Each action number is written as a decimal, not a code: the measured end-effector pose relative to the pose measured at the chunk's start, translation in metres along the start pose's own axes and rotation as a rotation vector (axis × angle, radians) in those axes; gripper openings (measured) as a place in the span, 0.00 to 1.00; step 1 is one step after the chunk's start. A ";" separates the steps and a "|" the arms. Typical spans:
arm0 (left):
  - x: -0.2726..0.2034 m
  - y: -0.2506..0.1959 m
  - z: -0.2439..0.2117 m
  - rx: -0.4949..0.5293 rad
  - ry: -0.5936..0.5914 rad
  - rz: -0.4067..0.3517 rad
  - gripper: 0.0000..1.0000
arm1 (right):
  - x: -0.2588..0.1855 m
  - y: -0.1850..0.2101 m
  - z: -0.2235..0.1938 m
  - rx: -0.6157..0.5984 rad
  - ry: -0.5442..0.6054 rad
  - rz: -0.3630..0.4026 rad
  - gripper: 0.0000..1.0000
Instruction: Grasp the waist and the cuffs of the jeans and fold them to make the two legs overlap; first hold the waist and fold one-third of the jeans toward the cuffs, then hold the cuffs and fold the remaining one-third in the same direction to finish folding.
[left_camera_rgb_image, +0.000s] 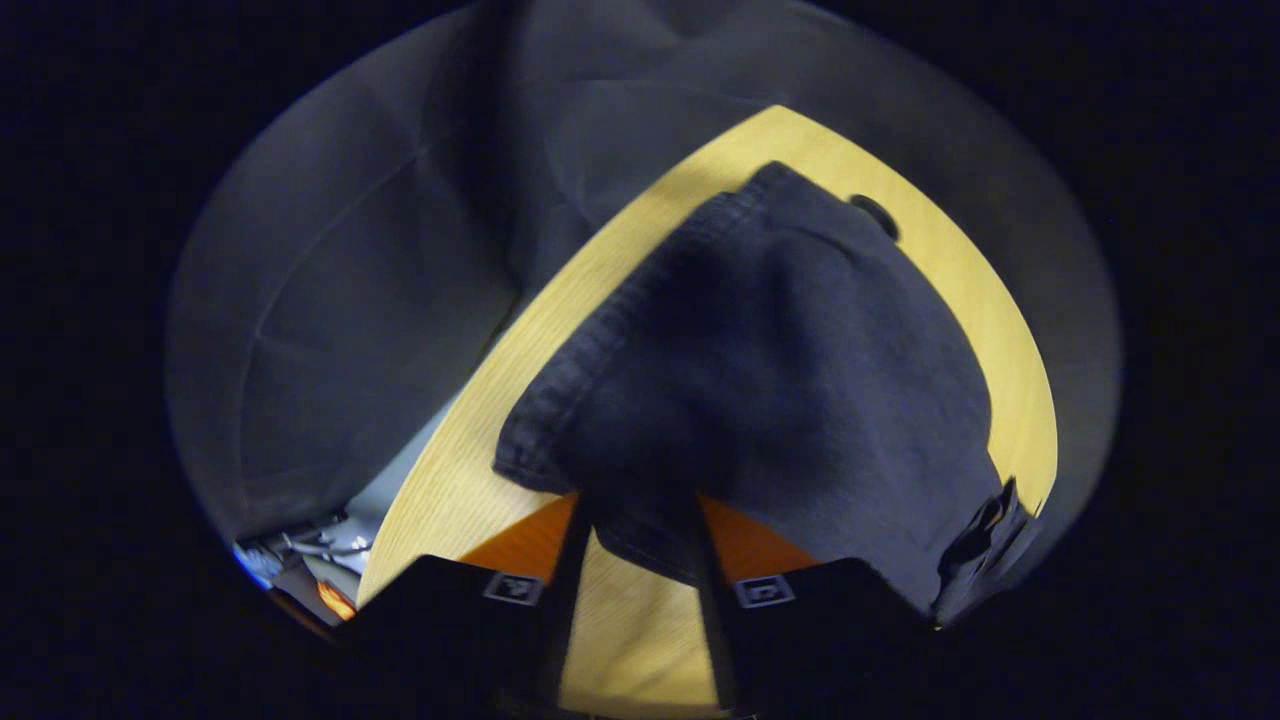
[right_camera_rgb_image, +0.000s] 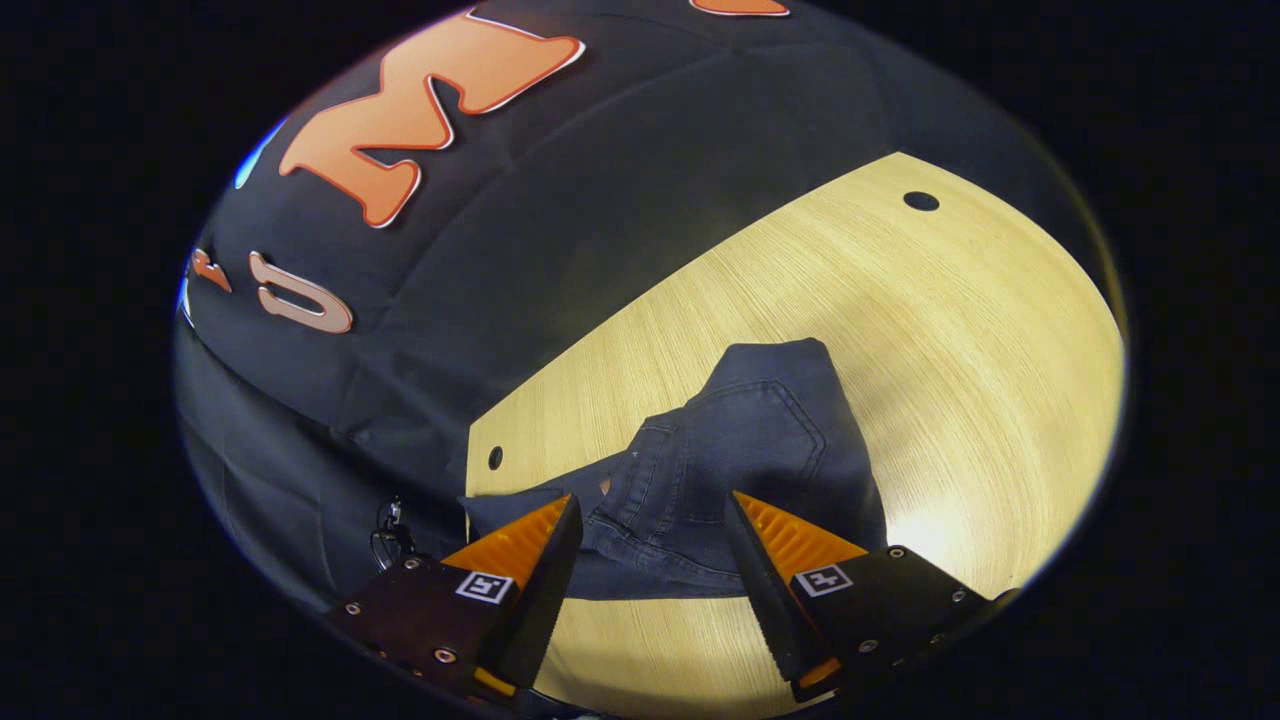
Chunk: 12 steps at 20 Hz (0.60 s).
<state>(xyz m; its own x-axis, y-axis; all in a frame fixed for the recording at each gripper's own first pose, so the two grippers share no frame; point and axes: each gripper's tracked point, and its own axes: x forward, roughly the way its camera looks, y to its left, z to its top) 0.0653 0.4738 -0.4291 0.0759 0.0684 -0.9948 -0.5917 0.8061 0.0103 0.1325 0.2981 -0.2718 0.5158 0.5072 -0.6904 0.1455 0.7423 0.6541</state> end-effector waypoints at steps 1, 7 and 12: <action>-0.002 -0.003 0.003 0.030 -0.020 0.002 0.29 | -0.003 -0.004 0.001 0.002 0.000 0.002 0.87; -0.023 -0.022 0.008 0.059 -0.132 -0.082 0.04 | -0.019 -0.024 0.022 0.006 -0.035 0.005 0.87; -0.102 -0.059 0.019 0.198 -0.315 -0.165 0.03 | -0.029 -0.036 0.038 0.007 -0.079 0.002 0.76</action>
<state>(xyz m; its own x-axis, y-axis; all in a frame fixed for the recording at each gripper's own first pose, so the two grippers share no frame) 0.1079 0.4310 -0.3266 0.4168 0.0806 -0.9054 -0.3873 0.9168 -0.0967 0.1444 0.2399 -0.2632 0.5806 0.4724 -0.6631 0.1500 0.7384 0.6574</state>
